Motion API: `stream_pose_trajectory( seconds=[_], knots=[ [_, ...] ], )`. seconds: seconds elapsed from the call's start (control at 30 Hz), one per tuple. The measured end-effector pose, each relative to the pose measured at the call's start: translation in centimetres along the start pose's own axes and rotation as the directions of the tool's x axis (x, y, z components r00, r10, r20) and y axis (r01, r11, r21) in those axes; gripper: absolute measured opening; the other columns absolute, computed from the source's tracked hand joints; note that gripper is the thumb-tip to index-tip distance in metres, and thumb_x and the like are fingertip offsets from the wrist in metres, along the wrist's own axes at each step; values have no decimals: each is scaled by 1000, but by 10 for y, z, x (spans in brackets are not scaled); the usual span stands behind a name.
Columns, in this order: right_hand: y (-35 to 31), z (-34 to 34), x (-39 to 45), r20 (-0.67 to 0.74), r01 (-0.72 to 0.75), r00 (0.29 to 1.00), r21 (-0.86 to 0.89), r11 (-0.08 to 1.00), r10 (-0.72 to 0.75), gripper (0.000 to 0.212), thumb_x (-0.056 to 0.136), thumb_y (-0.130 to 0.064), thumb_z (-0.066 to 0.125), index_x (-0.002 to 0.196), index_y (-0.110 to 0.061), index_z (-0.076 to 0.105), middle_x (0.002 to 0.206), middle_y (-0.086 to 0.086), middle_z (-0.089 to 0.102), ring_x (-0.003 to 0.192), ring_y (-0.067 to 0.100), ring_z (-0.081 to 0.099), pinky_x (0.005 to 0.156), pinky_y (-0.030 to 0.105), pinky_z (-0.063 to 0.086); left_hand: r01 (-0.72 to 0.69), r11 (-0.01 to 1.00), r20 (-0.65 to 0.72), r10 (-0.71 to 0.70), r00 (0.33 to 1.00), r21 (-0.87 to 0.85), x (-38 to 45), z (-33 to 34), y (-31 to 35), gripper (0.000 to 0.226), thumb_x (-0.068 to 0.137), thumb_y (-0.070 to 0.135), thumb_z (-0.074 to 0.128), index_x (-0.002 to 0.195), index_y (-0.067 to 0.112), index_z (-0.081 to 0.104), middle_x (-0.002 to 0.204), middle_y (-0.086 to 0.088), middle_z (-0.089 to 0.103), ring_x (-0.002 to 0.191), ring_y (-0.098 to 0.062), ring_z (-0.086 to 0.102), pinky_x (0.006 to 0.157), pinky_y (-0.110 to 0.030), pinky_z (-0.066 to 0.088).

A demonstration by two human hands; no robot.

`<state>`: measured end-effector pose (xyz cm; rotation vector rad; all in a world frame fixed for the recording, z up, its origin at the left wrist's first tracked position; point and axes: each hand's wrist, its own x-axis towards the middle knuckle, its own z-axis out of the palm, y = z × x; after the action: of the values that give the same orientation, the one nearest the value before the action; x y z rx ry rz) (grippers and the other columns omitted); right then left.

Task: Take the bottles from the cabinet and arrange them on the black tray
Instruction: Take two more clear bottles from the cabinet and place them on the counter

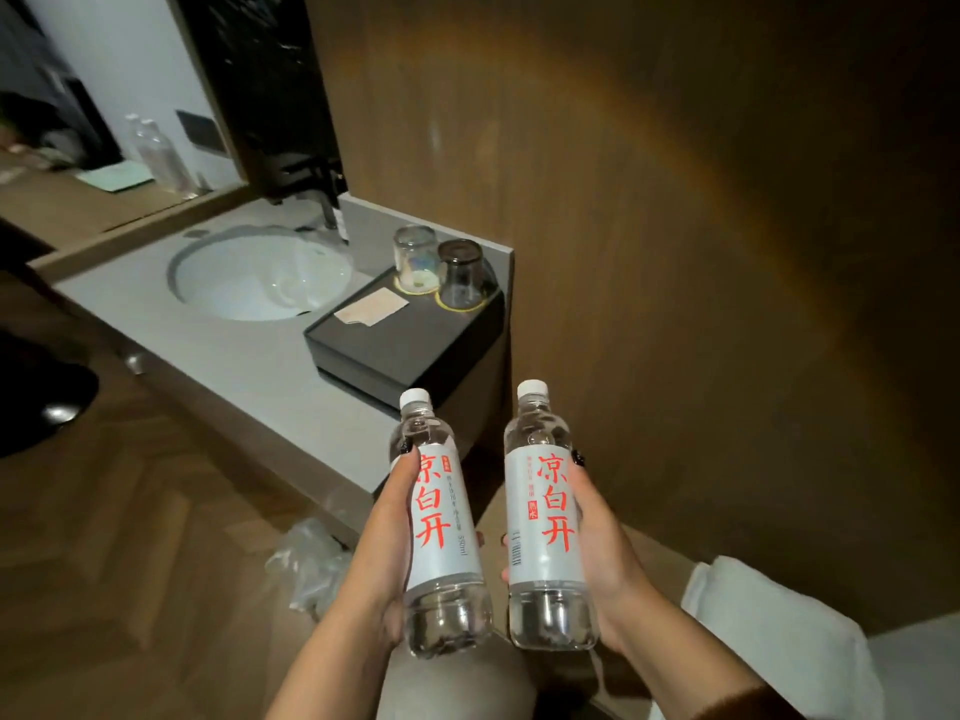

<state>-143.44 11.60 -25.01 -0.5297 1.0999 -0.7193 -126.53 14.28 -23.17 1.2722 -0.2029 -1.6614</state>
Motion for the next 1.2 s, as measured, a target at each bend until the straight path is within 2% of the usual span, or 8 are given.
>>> stream_pose_trajectory(
  seconds=[0.17,0.3,0.53,0.73,0.83,0.97,1.1,1.2],
  knots=[
    [34,85,0,41,29,999,-1,1000,-29,62,86,-54,45,114,0,56,83,18,61,68,27,60,65,40,54,-7,999,-22,6,1000,-42,-26,-80,32,55,76,58,62,97,7,57,68,-15,59,56,-30,61,62,-38,54],
    [71,153,2,45,24,999,3,1000,-24,48,92,-51,42,106,-7,57,79,16,61,66,27,61,59,40,56,19,998,-19,-21,1000,-65,-43,-150,60,49,78,56,60,85,7,58,63,-12,58,53,-26,58,59,-35,53],
    [134,261,21,50,-12,999,-101,995,17,49,83,-56,53,113,-18,59,98,15,68,91,32,65,97,54,47,18,996,-81,-26,996,-90,-65,-256,105,46,84,56,56,93,11,57,60,-10,59,50,-22,60,53,-32,55],
    [154,336,42,123,7,992,-265,964,27,37,87,-42,58,108,-11,61,80,11,70,70,23,68,72,37,56,-2,987,-121,-18,992,-163,-73,-327,142,44,84,56,56,92,12,57,56,-8,60,47,-19,60,52,-29,54],
    [158,370,55,153,36,988,-368,929,22,46,74,-39,73,108,-11,59,86,15,68,76,29,67,83,48,56,-25,982,-170,-7,985,-186,-71,-360,162,44,82,56,58,96,14,57,62,-7,61,54,-19,60,60,-30,53],
    [160,414,79,196,50,980,-435,899,41,53,59,-39,77,103,-15,61,88,14,68,83,32,67,87,57,52,-48,972,-201,1,980,-230,-63,-395,192,42,82,54,58,93,13,55,65,-8,56,56,-21,56,56,-29,53],
    [157,456,116,230,60,972,-455,888,53,36,69,-33,75,98,-15,63,87,13,69,82,30,67,88,54,53,-18,960,-98,-10,995,-280,-48,-419,233,38,82,49,57,77,12,52,59,-7,49,46,-19,52,50,-25,50],
    [149,491,153,267,84,962,-474,877,53,25,79,-28,71,99,-16,62,87,12,70,80,27,68,88,51,54,-112,976,-189,76,979,-188,-16,-440,268,33,89,43,54,77,12,50,60,-6,48,52,-17,49,54,-27,49]
  ],
)
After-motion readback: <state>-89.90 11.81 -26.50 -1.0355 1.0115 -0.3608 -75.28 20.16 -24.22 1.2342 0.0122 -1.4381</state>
